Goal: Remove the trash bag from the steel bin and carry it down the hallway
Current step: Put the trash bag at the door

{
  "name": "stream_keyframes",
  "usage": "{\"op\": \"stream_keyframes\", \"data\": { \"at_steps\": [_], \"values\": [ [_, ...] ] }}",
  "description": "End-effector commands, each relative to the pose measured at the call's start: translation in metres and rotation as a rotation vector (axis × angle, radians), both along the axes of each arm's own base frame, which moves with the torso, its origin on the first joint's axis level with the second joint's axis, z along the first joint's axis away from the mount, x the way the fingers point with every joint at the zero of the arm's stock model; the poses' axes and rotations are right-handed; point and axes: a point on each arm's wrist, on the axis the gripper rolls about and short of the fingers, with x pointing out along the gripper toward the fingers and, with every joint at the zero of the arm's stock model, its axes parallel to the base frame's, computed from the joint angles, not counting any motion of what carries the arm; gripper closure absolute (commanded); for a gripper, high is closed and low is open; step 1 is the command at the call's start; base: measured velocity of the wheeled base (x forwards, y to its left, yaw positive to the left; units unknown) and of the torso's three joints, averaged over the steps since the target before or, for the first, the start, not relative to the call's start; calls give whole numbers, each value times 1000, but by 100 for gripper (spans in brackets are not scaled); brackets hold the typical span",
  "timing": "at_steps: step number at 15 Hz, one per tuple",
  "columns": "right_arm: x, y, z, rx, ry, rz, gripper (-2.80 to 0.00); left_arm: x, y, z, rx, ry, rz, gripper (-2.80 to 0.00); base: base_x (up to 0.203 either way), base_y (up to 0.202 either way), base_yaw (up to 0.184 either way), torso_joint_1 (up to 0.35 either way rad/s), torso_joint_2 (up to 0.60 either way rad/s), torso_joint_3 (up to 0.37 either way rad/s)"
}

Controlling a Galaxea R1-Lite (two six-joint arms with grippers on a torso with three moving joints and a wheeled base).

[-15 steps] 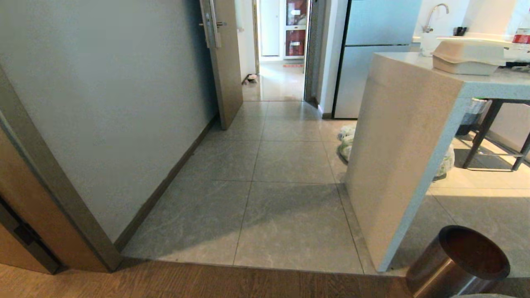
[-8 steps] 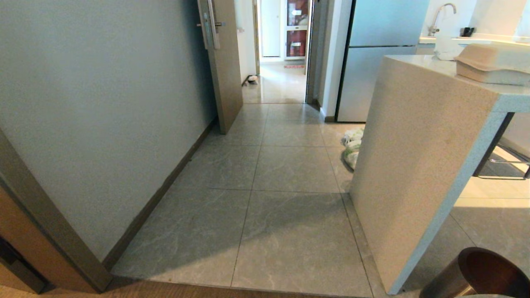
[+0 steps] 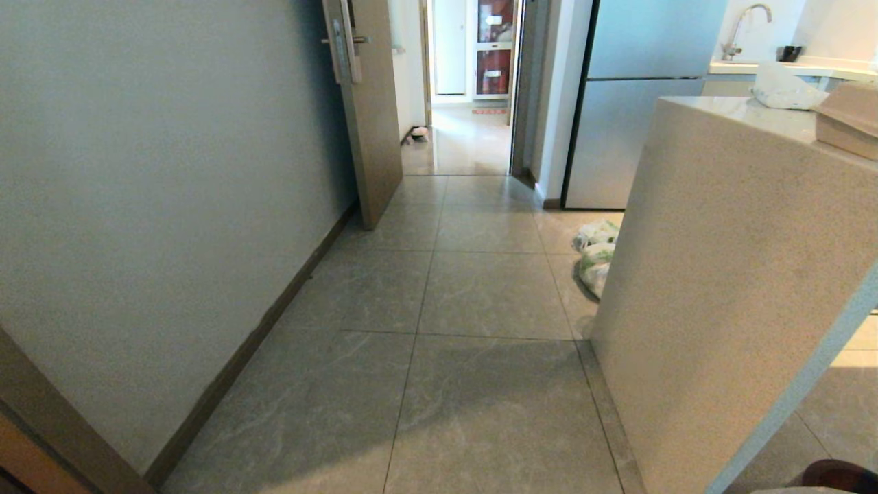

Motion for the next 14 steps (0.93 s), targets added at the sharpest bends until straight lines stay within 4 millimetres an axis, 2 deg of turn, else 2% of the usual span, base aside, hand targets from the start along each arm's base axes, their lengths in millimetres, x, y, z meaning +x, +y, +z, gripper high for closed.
{"op": "stream_keyframes", "data": {
  "at_steps": [1,14],
  "values": [
    [0,0,0,0,2,0,0,0,0,-1,0,5,1,0,189,0,-1,2,7,0],
    [0,0,0,0,3,0,0,0,0,-1,0,5,1,0,190,0,2,1,2,3]
  ]
}}
